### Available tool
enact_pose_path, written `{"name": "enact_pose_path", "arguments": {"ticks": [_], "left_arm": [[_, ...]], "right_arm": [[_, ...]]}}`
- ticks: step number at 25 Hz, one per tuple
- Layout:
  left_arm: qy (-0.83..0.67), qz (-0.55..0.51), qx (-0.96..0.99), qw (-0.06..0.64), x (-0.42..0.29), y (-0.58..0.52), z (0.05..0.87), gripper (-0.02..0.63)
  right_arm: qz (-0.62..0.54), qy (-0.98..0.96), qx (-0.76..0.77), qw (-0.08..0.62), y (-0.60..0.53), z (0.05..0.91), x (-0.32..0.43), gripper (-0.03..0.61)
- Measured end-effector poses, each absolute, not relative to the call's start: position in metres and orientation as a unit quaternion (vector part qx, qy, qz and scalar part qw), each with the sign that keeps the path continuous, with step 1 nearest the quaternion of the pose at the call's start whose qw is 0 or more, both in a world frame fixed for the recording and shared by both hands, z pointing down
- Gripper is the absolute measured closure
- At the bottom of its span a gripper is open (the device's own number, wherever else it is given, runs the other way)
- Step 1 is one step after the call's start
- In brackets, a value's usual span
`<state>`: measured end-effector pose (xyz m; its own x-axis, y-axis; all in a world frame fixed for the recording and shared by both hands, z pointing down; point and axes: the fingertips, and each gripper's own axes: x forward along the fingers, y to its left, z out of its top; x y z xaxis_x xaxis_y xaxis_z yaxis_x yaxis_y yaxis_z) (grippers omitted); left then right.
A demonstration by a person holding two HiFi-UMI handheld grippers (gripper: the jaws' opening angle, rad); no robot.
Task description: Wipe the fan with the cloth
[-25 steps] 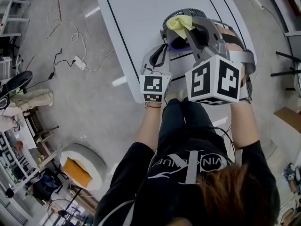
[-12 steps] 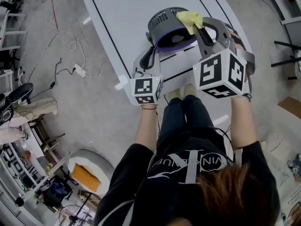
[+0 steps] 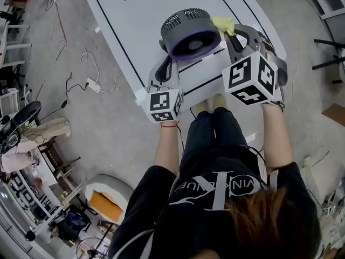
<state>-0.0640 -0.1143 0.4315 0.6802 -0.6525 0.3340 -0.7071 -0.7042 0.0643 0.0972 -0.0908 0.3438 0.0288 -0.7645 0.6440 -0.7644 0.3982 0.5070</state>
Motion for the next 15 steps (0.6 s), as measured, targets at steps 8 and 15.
{"name": "enact_pose_path", "arguments": {"ticks": [8, 15], "left_arm": [[-0.375, 0.146, 0.911, 0.095, -0.062, -0.114, 0.428, 0.58], [-0.378, 0.148, 0.909, 0.096, -0.058, -0.119, 0.429, 0.58]], "right_arm": [[0.029, -0.701, 0.548, 0.455, -0.085, 0.365, 0.105, 0.549], [0.04, -0.709, 0.544, 0.447, -0.092, 0.369, 0.109, 0.55]]}}
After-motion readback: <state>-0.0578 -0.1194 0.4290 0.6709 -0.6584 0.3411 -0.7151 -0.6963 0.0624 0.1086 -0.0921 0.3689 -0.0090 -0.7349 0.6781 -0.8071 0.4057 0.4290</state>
